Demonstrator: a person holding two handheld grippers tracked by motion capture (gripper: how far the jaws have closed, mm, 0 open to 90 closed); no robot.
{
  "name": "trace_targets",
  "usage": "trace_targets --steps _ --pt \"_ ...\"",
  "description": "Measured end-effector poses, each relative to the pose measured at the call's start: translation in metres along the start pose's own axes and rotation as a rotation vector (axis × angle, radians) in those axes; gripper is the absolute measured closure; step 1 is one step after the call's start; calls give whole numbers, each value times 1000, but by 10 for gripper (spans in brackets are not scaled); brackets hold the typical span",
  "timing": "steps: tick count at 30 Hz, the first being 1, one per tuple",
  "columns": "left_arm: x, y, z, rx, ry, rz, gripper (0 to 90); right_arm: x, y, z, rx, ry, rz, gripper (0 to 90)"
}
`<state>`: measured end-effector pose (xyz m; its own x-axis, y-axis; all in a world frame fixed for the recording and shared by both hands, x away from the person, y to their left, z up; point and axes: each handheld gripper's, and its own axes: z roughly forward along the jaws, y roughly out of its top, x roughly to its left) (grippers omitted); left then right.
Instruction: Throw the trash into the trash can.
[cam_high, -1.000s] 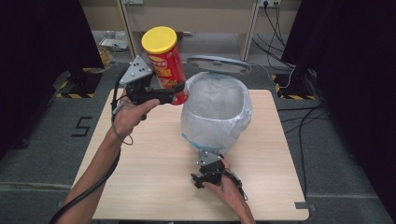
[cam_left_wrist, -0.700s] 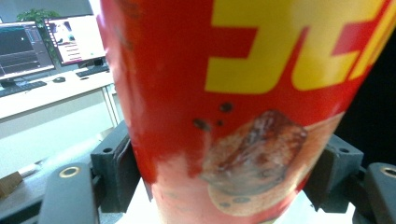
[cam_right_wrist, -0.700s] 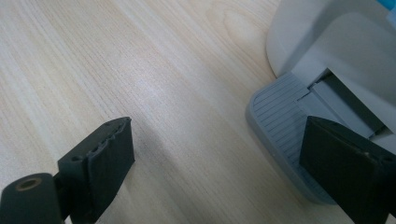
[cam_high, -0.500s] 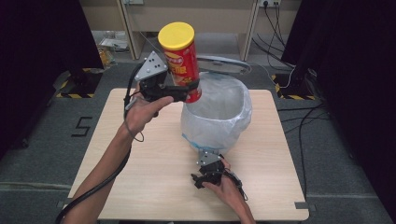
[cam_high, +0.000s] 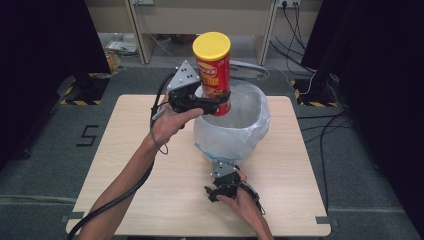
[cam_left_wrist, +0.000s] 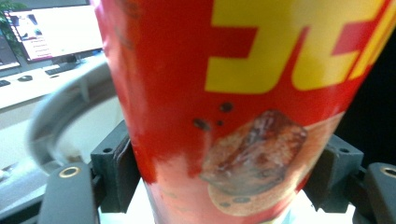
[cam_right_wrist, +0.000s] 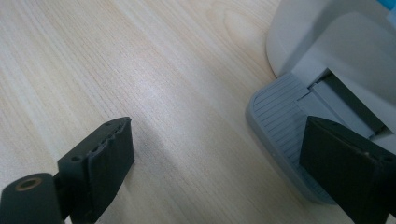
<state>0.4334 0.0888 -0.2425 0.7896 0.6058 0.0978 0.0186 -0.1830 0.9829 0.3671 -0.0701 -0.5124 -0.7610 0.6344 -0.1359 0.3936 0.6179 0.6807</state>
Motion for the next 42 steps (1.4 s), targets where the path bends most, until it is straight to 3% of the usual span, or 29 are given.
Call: trace_targets --steps 10,24,31,39,41,42 --pt "-7 -11 19 42 -12 19 240 0 0 0 -1 -4 -5 103" --pt "-7 -27 34 173 -7 44 237 0 0 0 -1 -3 -5 102" --pt "-7 -33 37 208 -2 52 223 0 0 0 -1 -3 -6 101" --pt "-11 -32 36 199 8 65 200 0 0 0 -1 -2 -7 99" --pt "-14 -32 38 230 27 125 172 0 0 0 -2 -1 -6 99" --pt "-14 -32 37 216 34 120 185 0 0 0 -2 0 -7 96"
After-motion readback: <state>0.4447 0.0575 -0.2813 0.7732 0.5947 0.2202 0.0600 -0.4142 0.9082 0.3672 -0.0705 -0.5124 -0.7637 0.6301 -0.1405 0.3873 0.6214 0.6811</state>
